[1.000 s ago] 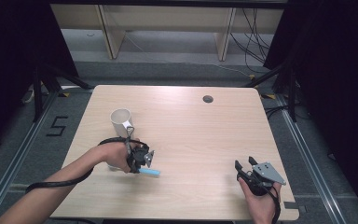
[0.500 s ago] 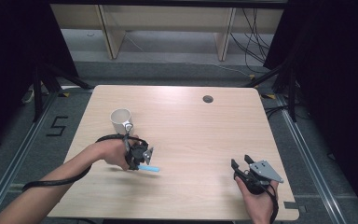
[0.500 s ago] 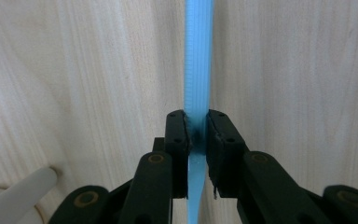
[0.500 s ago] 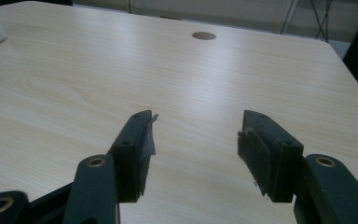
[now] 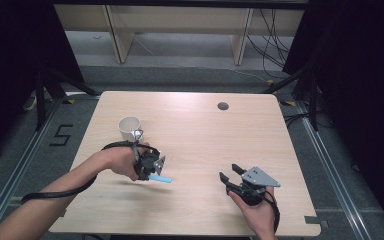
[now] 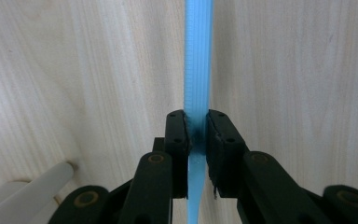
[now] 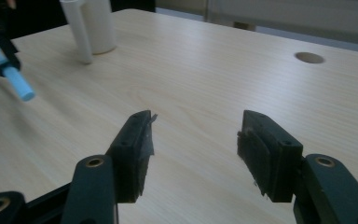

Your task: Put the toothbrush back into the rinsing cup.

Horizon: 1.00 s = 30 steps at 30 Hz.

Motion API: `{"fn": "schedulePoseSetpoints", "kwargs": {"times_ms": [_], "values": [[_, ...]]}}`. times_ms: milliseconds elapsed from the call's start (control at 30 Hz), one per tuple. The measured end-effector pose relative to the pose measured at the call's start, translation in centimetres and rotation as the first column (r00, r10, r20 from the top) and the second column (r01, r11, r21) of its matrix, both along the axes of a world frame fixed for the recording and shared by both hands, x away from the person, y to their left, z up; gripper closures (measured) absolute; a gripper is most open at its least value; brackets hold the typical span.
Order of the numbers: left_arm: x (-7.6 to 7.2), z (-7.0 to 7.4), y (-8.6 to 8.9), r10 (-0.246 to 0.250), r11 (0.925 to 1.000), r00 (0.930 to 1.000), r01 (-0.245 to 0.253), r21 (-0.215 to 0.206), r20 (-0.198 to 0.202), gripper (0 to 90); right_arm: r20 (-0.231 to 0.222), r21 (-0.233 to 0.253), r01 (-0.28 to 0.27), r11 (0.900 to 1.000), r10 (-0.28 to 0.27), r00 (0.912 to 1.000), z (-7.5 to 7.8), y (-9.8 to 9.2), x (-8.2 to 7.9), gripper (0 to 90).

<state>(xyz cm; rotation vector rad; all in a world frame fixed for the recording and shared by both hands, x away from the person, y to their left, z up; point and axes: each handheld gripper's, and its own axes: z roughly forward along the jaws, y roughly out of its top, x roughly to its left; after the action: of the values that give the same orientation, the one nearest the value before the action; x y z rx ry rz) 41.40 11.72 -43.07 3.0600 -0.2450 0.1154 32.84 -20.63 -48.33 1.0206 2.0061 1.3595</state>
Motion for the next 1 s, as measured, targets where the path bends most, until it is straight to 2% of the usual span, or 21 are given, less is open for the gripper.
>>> {"fn": "schedulePoseSetpoints", "kwargs": {"times_ms": [33,67,133,200,233,267,333,433,467,500,567,600,633,667,700,767,800,900,933,967,1000], "values": [[0.0,0.1,0.0,0.002,1.0,1.0,-0.002,-0.001,0.001,78.6,-0.043,0.015,-0.006,1.0,0.007,0.9991,0.1,0.5,-0.2,44.7],[0.0,0.2,0.0,-0.001,1.0,1.0,0.001,0.001,0.005,78.6,-0.01,0.014,-0.028,1.0,0.028,0.9996,0.0,0.8,0.1,44.5],[0.0,0.5,-0.1,-0.005,1.0,1.0,0.005,0.001,0.008,78.6,-0.015,0.003,-0.067,0.998,0.067,0.9976,0.0,1.6,0.2,44.2],[-0.1,0.7,-0.1,-0.006,1.0,1.0,0.006,-0.008,0.008,78.6,-0.044,0.027,-0.093,0.995,0.095,0.9945,0.1,2.4,0.1,43.9],[-0.1,0.8,-0.2,-0.011,0.9999,0.9999,0.011,-0.008,0.006,78.6,-0.022,0.012,-0.126,0.992,0.127,0.9917,0.1,2.8,0.3,43.7],[-0.2,0.8,-0.2,-0.014,0.9999,0.9999,0.014,-0.009,0.005,78.6,-0.021,0.004,-0.14,0.99,0.14,0.99,0.2,3.2,0.2,43.5],[-0.1,0.8,-0.3,-0.022,0.9998,0.9997,0.022,-0.002,0.005,78.6,-0.006,-0.009,-0.194,0.981,0.194,0.9809,0.2,4.3,0.3,42.7],[-0.1,0.8,-0.4,-0.027,0.9996,0.9996,0.027,0.001,-0.001,78.6,-0.024,-0.004,-0.222,0.975,0.222,0.9748,0.2,5.0,0.2,42.3],[-0.2,0.9,-0.5,-0.031,0.9995,0.9995,0.031,0.002,0.001,78.6,-0.002,-0.003,-0.254,0.967,0.254,0.9673,0.4,5.6,0.3,42.0],[-0.2,0.9,-0.5,-0.031,0.9995,0.9995,0.031,0.002,0.001,78.6,-0.002,-0.003,-0.254,0.967,0.254,0.9673,0.4,5.6,0.3,42.0],[-0.2,1.2,-0.7,-0.037,0.9993,0.9993,0.037,0.002,0.002,78.6,-0.02,0.011,-0.284,0.959,0.284,0.9586,0.7,6.4,0.1,41.4],[-0.2,1.2,-0.7,-0.037,0.9993,0.9993,0.037,0.002,0.002,78.6,-0.02,0.011,-0.284,0.959,0.284,0.9586,0.7,6.4,0.1,41.4],[-0.2,1.4,-0.8,-0.04,0.9992,0.9992,0.04,0.001,0.004,78.6,-0.019,0.012,-0.307,0.952,0.307,0.9516,0.8,7.0,0.0,40.9],[-0.2,1.5,-0.8,-0.039,0.9992,0.9992,0.039,-0.001,0.005,78.6,-0.019,0.012,-0.307,0.952,0.307,0.9516,0.8,7.0,0.0,40.9],[-0.2,1.5,-0.9,-0.042,0.9991,0.9991,0.042,-0.001,0.005,78.6,0.0,0.005,-0.315,0.949,0.315,0.9491,0.8,7.2,0.1,40.8],[-0.2,1.7,-1.1,-0.048,0.9989,0.9988,0.048,0.0,0.006,78.6,-0.008,0.004,-0.334,0.942,0.334,0.9424,0.9,7.8,0.0,40.4],[-0.2,1.7,-1.2,-0.047,0.9989,0.9989,0.047,-0.003,0.003,78.6,-0.001,-0.006,-0.355,0.935,0.355,0.9348,1.0,8.3,0.2,40.1],[-0.3,1.7,-1.4,-0.052,0.9986,0.9987,0.052,-0.005,0.003,78.6,0.004,0.007,-0.366,0.931,0.366,0.9308,0.8,8.9,0.3,40.2],[-0.3,1.8,-1.5,-0.057,0.9984,0.9984,0.057,0.001,0.002,78.6,-0.017,0.008,-0.366,0.931,0.366,0.9304,0.8,9.0,0.2,40.1],[-0.3,1.8,-1.5,-0.06,0.9982,0.9982,0.06,-0.002,0.0,78.6,-0.005,-0.004,-0.379,0.926,0.379,0.9255,0.6,9.3,0.5,40.2],[-0.4,1.8,-1.6,-0.063,0.998,0.998,0.063,-0.009,0.0,78.6,0.011,-0.016,-0.38,0.925,0.38,0.9247,0.5,9.5,0.6,40.5]]}}
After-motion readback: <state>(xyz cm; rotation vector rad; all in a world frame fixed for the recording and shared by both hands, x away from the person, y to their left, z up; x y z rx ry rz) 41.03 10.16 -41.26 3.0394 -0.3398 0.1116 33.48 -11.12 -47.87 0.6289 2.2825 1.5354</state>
